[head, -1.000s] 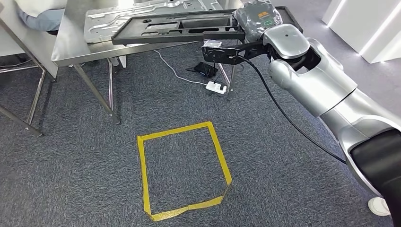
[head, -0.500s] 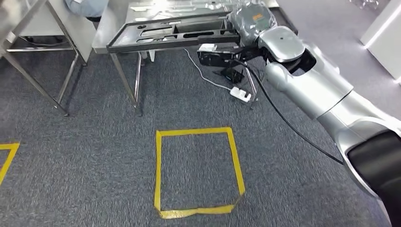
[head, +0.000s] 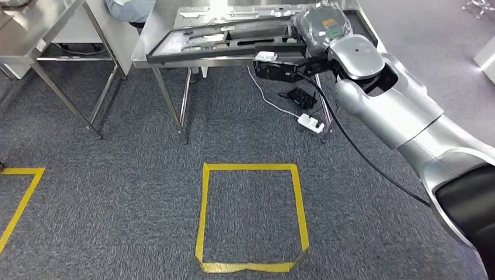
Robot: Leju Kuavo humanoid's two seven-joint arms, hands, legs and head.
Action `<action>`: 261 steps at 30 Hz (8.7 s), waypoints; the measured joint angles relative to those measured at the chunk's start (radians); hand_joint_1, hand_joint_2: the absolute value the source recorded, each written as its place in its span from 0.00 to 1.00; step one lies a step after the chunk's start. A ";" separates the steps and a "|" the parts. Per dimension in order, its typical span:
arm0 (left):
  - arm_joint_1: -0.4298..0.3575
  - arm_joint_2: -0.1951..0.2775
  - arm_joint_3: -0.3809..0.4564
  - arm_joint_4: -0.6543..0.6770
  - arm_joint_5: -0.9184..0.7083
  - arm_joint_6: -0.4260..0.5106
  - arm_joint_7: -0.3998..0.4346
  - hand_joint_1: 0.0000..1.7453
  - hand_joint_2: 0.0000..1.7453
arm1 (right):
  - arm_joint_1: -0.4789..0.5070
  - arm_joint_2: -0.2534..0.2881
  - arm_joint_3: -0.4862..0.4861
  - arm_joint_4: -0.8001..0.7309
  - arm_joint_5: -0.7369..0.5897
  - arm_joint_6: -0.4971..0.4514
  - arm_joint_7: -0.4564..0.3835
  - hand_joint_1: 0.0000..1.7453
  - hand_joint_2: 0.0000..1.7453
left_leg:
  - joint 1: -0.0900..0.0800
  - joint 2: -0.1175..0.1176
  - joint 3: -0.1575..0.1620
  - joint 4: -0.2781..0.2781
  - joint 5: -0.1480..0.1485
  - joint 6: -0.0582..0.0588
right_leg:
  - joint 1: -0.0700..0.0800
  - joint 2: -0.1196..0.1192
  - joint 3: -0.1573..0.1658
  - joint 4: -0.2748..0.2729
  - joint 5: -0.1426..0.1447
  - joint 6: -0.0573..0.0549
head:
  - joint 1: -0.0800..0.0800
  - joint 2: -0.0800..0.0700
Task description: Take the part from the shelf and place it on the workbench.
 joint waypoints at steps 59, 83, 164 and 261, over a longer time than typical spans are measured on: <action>-0.009 -0.001 -0.025 0.006 -0.013 -0.009 0.000 0.00 1.00 | 0.004 -0.019 -0.003 -0.011 0.019 -0.006 0.005 1.00 1.00 | -0.002 0.054 -0.076 0.118 -0.047 -0.038 | -0.021 -0.018 -0.009 0.008 0.005 0.013 | -0.014 0.000; -0.008 0.009 -0.025 0.006 -0.018 -0.039 0.004 0.00 1.00 | -0.004 0.054 -0.001 -0.004 0.039 -0.007 0.004 1.00 1.00 | 0.012 0.056 -0.152 0.278 -0.093 -0.081 | -0.019 -0.026 0.009 -0.010 0.010 -0.032 | -0.015 0.000; -0.007 0.010 -0.077 0.006 -0.063 -0.013 0.010 0.00 1.00 | -0.056 -0.092 -0.032 0.045 0.082 0.044 0.169 1.00 1.00 | -0.005 0.047 -0.009 0.094 -0.078 -0.031 | 0.006 -0.011 -0.029 -0.009 0.051 -0.008 | -0.006 0.000; -0.019 0.008 -0.150 0.006 -0.083 -0.005 0.019 0.00 1.00 | 0.128 -0.019 -0.071 0.072 0.104 -0.019 0.068 1.00 1.00 | -0.011 0.047 -0.049 0.169 -0.119 -0.054 | -0.007 -0.012 -0.020 -0.010 0.038 -0.038 | -0.006 0.000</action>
